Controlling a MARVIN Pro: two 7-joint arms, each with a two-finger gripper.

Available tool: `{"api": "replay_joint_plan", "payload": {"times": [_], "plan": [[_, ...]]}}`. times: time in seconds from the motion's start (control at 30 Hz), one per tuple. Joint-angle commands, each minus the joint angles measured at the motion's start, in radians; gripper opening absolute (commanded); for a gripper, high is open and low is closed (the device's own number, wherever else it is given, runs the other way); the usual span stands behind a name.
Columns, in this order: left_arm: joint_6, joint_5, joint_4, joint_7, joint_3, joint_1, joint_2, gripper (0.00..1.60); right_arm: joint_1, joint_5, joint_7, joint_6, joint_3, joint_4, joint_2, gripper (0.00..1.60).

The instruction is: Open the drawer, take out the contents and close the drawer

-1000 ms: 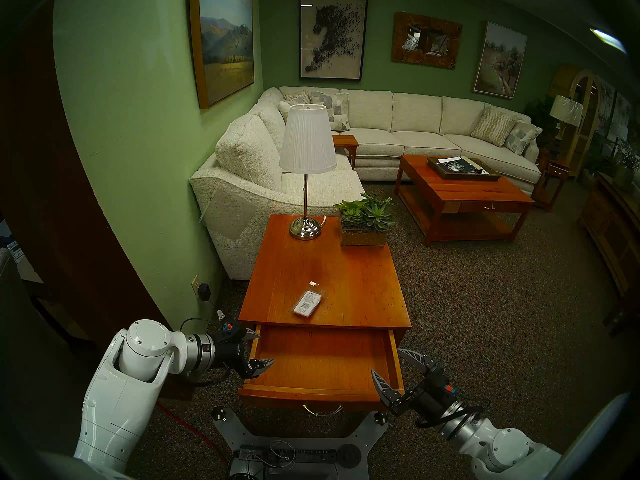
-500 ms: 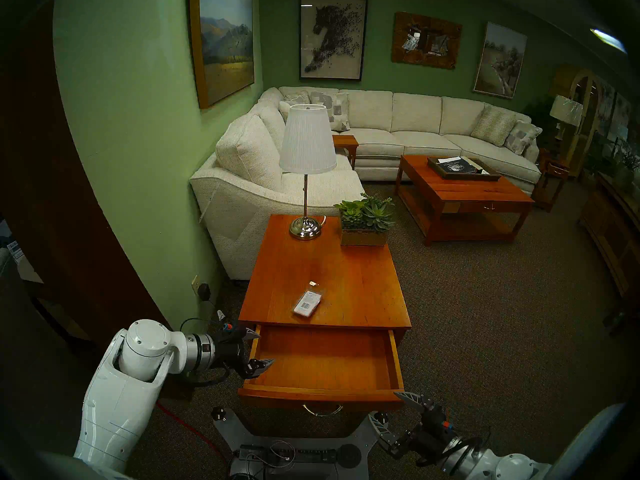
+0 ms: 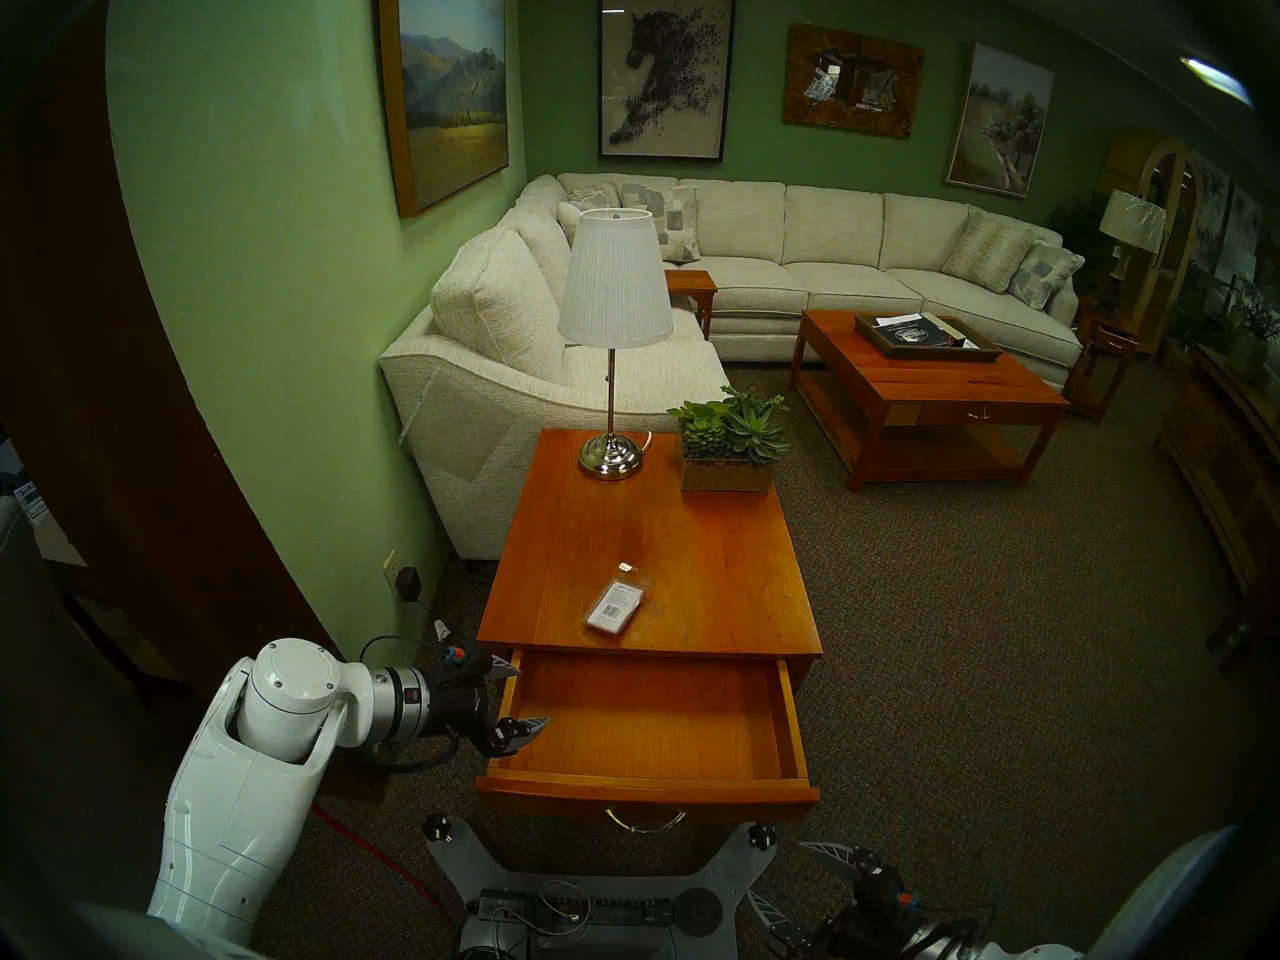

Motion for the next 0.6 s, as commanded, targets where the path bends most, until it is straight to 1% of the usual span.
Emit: {"api": "replay_joint_plan", "payload": {"times": [0.0,0.03,0.13,0.17,0.2,0.23,0.27,0.33,0.4,0.5,0.53,0.57], "plan": [[0.0,-0.004,-0.027,0.002,-0.003,-0.02,-0.003,1.6,-0.076,0.044,0.011,0.053,0.04,-0.067,0.024,1.6],[0.0,-0.004,-0.027,0.002,-0.003,-0.02,-0.003,1.6,-0.076,0.044,0.011,0.053,0.04,-0.067,0.024,1.6],[0.001,-0.003,-0.028,0.002,-0.003,-0.019,-0.004,1.6,-0.076,0.076,0.007,0.102,0.057,-0.075,0.044,1.6],[0.001,-0.003,-0.028,0.001,-0.003,-0.019,-0.004,1.6,-0.067,0.088,0.018,0.115,0.047,-0.059,0.044,1.6],[0.001,-0.003,-0.028,0.001,-0.003,-0.019,-0.004,1.6,-0.013,0.102,0.035,0.134,0.024,-0.025,0.044,1.6],[0.001,-0.003,-0.028,0.001,-0.004,-0.019,-0.004,1.6,0.011,0.106,0.04,0.141,0.013,-0.009,0.043,1.6],[0.001,-0.003,-0.028,0.001,-0.004,-0.019,-0.004,1.6,0.011,0.106,0.04,0.141,0.013,-0.009,0.043,1.6],[0.0,-0.003,-0.027,0.001,-0.004,-0.02,-0.004,1.6,0.056,0.114,0.051,0.155,-0.007,0.02,0.043,1.6],[-0.001,-0.003,-0.027,0.001,-0.004,-0.02,-0.004,1.6,0.08,0.127,0.056,0.169,-0.017,0.036,0.046,1.6],[-0.002,-0.002,-0.025,0.0,-0.004,-0.02,-0.005,1.6,0.116,0.126,0.043,0.205,-0.028,0.053,0.042,1.6],[-0.002,-0.002,-0.025,0.0,-0.004,-0.02,-0.005,1.6,0.109,0.125,0.035,0.212,-0.022,0.045,0.044,1.6],[-0.002,-0.002,-0.025,0.0,-0.004,-0.02,-0.005,1.6,0.132,0.122,0.038,0.216,-0.034,0.056,0.04,1.6]]}}
